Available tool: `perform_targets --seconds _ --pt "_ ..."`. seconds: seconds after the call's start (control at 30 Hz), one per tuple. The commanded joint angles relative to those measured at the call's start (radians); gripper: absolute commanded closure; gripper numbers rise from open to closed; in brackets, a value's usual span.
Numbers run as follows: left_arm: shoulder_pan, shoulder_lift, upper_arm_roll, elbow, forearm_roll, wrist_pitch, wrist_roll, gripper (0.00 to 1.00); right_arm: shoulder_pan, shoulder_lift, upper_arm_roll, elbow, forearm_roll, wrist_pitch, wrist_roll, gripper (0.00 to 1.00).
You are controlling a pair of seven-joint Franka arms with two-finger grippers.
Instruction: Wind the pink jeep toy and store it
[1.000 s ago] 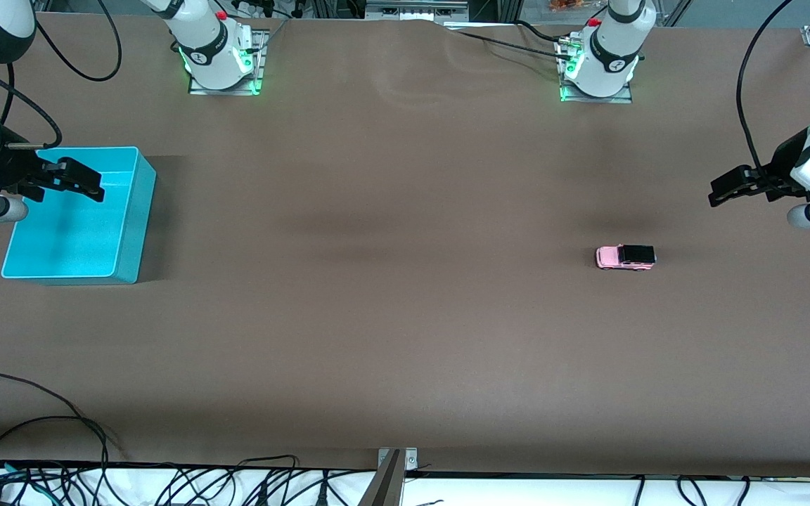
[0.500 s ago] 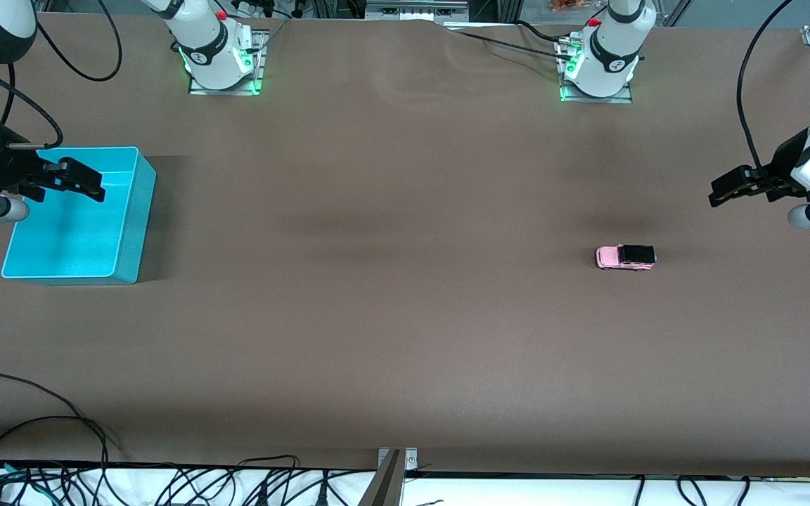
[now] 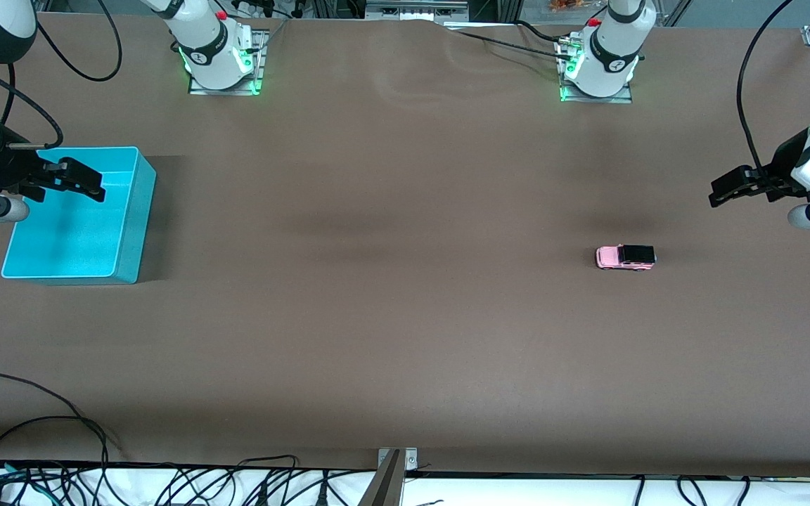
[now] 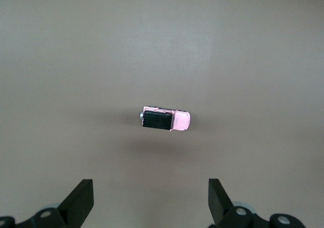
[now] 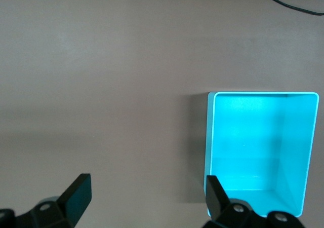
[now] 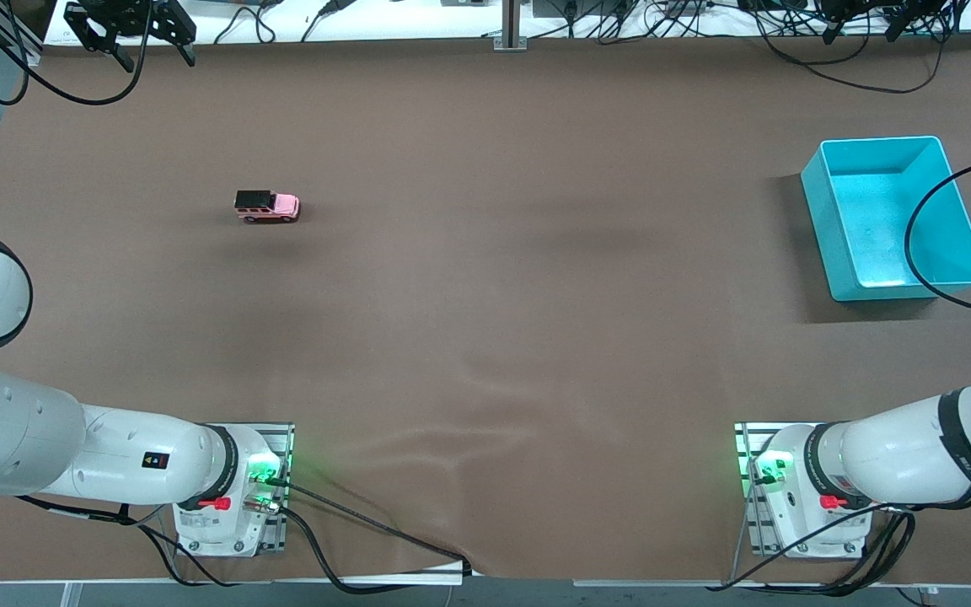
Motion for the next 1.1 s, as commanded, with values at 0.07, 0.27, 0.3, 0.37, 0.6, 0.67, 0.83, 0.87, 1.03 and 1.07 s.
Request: perform_targets --seconds 0.07,0.27,0.3,0.37,0.6,0.67,0.83,0.87,1.03,1.07 --pt "0.002 -0.003 -0.001 0.011 0.008 0.009 0.001 0.00 0.006 0.012 -0.003 0.029 -0.014 -0.020 0.002 0.00" --pt "0.002 -0.003 -0.001 0.013 0.008 0.009 0.001 0.00 0.006 0.012 -0.003 0.029 -0.014 -0.020 0.002 0.00" --pt "0.001 -0.003 -0.003 0.013 0.008 0.009 0.001 0.00 0.006 0.012 -0.003 0.029 -0.014 -0.020 0.002 0.00" --pt "0.001 -0.005 -0.003 0.013 0.008 0.009 0.000 0.00 0.006 0.012 -0.003 0.029 -0.014 -0.020 0.002 0.00" --pt "0.001 -0.005 -0.006 0.013 0.008 0.009 0.000 0.00 0.004 0.010 -0.004 0.029 -0.016 -0.022 0.001 0.00" --pt "0.001 -0.006 -0.006 0.013 0.008 0.009 -0.002 0.00 0.004 0.012 -0.004 0.029 -0.014 -0.022 0.001 0.00" --pt "0.001 -0.006 -0.004 0.013 0.008 0.009 0.000 0.00 0.006 0.012 -0.003 0.029 -0.016 -0.032 0.002 0.00" --pt "0.001 -0.006 -0.004 0.013 0.008 0.009 0.000 0.00 0.006 0.012 -0.003 0.029 -0.016 -0.034 0.002 0.00" --pt "0.001 -0.006 -0.004 0.013 0.008 0.009 0.000 0.00 0.006 0.012 -0.004 0.029 -0.014 -0.034 0.002 0.00" --pt "0.001 -0.006 -0.004 0.013 0.008 0.009 0.000 0.00 0.006 0.012 -0.003 0.029 -0.014 -0.034 0.002 0.00"
